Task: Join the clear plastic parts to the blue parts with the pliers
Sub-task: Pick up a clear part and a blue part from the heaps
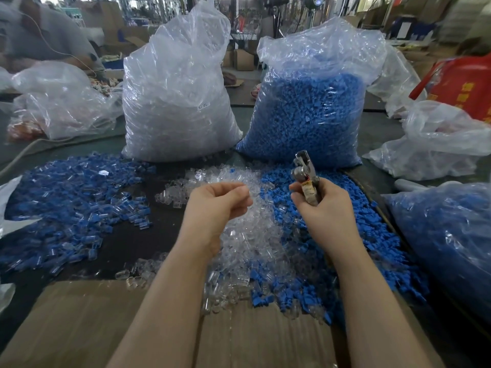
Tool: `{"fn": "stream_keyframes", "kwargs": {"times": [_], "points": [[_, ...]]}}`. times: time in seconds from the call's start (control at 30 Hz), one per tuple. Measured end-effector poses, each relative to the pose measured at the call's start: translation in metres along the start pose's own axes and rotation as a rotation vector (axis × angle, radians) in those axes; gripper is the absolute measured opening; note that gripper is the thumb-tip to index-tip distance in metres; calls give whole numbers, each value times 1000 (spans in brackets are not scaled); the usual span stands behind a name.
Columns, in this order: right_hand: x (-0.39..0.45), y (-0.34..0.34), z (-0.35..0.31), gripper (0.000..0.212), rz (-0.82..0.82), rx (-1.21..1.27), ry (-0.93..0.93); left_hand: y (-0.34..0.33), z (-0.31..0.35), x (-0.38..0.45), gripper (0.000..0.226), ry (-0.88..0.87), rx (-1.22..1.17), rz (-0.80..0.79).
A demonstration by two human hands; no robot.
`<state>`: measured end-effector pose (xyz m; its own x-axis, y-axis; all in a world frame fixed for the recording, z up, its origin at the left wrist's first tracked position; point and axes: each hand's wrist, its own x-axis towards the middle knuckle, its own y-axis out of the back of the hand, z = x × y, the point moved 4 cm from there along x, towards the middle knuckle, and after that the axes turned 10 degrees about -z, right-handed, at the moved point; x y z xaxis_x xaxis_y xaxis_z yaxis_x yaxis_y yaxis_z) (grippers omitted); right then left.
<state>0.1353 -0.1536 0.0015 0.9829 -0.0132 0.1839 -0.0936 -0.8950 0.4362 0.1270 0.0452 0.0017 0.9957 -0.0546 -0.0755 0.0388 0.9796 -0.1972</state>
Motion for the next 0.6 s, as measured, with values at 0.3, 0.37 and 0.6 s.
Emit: {"fn": "stream_keyframes", "kwargs": {"times": [0.3,0.37,0.6], "points": [[-3,-4,-6,17,-8,63,79,-26,4,-4,2,-103,84,-38],[-2,-5,-6,15,-12,47,83,-29,4,-4,4,-114,122,-38],[-4,-8,-8,13,-9,59,109,-31,5,-7,10,-198,249,50]]}}
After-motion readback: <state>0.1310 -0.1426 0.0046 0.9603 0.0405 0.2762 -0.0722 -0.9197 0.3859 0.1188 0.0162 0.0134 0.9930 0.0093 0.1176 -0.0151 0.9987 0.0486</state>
